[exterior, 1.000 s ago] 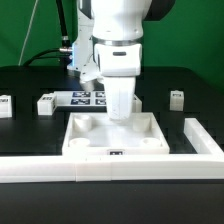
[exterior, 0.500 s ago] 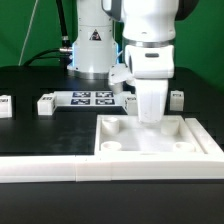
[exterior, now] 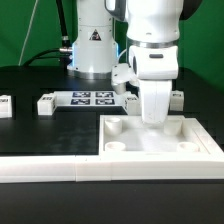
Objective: Assemble one leg
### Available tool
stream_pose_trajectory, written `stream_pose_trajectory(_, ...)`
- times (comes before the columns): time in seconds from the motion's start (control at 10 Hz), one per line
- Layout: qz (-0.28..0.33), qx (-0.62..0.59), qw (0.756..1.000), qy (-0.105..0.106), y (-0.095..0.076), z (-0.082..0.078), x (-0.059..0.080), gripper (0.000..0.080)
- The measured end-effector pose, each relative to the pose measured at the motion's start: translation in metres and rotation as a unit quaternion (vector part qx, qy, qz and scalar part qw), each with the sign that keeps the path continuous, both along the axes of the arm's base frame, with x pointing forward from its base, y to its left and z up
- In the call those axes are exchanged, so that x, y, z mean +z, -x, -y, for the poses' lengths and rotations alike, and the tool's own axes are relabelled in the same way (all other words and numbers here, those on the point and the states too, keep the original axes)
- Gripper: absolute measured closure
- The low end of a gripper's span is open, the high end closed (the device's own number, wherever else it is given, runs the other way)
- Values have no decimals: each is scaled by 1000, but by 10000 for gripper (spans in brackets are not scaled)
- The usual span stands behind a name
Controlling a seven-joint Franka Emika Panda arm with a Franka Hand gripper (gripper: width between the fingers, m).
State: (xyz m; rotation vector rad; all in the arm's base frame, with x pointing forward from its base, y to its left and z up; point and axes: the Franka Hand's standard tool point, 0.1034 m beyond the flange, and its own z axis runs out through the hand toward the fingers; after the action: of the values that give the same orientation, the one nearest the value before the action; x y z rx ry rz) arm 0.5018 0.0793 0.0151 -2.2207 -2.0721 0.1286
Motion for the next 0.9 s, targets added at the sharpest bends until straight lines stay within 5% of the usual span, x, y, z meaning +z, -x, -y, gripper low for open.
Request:
stream_pose_trajectory(0.2, 0, 0, 1000, 0, 0, 0, 0, 308)
stream_pose_trajectory(0.3, 0, -1, 1000, 0, 0, 1, 0, 197)
stream_pose_trajectory(0.9, 0, -10, 1000, 1, 1, 1, 1, 150)
